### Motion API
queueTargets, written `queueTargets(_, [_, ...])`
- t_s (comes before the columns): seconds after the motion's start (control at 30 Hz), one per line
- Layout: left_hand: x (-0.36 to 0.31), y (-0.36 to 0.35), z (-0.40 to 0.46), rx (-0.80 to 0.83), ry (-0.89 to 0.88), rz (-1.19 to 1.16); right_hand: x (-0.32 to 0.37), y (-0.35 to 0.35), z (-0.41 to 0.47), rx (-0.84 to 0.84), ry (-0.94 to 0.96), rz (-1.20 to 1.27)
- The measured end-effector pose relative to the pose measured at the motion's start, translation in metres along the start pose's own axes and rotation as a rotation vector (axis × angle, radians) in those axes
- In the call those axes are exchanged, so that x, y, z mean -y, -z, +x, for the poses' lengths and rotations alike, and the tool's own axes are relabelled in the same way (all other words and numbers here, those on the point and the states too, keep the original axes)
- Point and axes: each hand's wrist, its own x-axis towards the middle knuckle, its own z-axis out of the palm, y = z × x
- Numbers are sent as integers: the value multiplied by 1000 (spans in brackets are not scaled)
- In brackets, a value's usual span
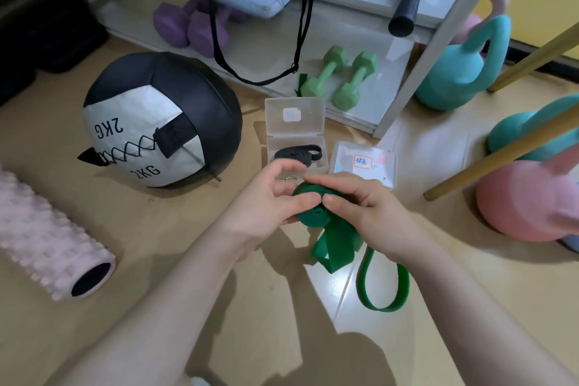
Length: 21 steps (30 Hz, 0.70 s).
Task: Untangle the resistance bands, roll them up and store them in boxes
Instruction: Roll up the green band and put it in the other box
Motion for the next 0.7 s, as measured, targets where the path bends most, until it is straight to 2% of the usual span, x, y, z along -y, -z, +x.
queueTargets(0.13, [-4,-6,-5,-121,-127,-76,3,-8,-2,-84,51,49])
queueTargets(0.2, [-6,-6,-8,-156,-169,-83,5,-12,-4,-178,-3,254])
queueTargets(0.27, [-7,-5,-11,-176,-194,-69,5,-13,-5,-197,-82,292])
queueTargets(0.37, [-10,-5,-12,-180,-232,-60,3,-7,-6,-41,-81,147])
queueTargets(0.5, [-19,0,-13,-201,-310,-66,7,7,-11,89,2,-309])
queueTargets(0.57, [-23,1,-13,-213,-356,-87,7,1,-14,-5,48,-430])
queueTargets(0.7, [-25,-5,-13,-268,-364,-250,4,-27,-10,-259,136,-488])
